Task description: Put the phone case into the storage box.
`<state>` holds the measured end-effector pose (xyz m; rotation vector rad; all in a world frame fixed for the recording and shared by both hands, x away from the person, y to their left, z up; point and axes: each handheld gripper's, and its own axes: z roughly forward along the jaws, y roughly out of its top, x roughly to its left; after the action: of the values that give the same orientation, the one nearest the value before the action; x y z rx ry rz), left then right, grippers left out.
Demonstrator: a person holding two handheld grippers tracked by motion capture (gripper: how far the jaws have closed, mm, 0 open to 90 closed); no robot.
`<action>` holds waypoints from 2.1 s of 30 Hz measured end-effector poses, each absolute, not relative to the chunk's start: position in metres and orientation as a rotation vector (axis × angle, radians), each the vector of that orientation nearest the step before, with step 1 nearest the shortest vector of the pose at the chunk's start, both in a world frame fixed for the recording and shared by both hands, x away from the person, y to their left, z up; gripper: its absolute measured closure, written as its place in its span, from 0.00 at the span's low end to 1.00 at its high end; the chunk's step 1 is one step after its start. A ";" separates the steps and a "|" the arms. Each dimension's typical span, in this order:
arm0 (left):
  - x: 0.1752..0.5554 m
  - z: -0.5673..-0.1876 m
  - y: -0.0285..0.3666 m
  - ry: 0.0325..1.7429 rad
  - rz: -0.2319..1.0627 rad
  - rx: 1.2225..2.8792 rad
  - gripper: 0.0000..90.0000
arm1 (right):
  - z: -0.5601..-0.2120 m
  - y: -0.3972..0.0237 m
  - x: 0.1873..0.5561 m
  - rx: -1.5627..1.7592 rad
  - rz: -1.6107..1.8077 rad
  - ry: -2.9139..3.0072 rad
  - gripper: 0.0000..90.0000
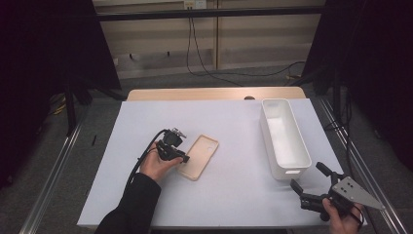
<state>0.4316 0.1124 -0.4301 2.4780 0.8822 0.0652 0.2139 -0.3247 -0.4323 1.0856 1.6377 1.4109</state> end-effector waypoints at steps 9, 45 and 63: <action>0.430 -0.429 0.111 0.897 0.103 2.480 0.84 | -0.433 -0.324 0.214 1.085 1.408 1.642 0.00; 0.429 -0.430 0.108 0.903 0.163 2.479 0.97 | -0.432 -0.323 0.214 1.079 1.412 1.648 0.00; 0.432 -0.431 0.114 0.962 0.102 2.410 0.98 | -0.432 -0.325 0.214 1.086 1.413 1.641 0.00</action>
<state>0.4323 0.1143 -0.4313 2.4102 0.9619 0.1016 0.2137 -0.3248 -0.4324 1.0861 1.6409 1.4126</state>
